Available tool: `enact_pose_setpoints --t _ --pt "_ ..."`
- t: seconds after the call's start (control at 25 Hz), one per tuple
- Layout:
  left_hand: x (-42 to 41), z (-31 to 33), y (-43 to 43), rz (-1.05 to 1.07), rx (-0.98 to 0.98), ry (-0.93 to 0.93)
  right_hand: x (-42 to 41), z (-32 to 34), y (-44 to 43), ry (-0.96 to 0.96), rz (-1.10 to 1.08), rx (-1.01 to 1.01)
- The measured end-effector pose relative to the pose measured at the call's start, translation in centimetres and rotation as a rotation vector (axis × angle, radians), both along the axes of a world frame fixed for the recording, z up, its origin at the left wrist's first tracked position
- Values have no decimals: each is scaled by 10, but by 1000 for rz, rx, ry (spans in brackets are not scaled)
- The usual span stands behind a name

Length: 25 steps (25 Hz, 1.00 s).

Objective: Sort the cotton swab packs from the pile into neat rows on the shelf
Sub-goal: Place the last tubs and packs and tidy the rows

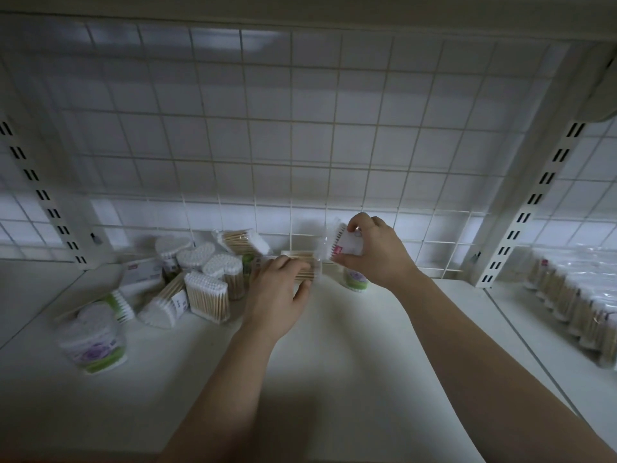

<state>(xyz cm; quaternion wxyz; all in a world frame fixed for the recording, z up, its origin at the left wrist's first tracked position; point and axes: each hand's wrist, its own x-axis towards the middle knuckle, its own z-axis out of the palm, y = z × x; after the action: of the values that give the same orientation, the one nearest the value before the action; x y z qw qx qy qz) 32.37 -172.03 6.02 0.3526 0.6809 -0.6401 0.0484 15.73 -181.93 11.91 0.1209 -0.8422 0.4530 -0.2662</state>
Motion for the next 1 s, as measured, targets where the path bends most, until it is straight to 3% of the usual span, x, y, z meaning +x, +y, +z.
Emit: enact_pose_setpoints --t 0.48,0.84,1.0 --pt "-13 4 -2 -69 -43 -4 -40 11 20 -404 -36 129" --pt "-36 27 -22 -159 -30 -113 -94 -10 43 -446 -108 236" --pt "-55 30 -41 -167 72 -113 -107 -19 48 -431 -144 231"
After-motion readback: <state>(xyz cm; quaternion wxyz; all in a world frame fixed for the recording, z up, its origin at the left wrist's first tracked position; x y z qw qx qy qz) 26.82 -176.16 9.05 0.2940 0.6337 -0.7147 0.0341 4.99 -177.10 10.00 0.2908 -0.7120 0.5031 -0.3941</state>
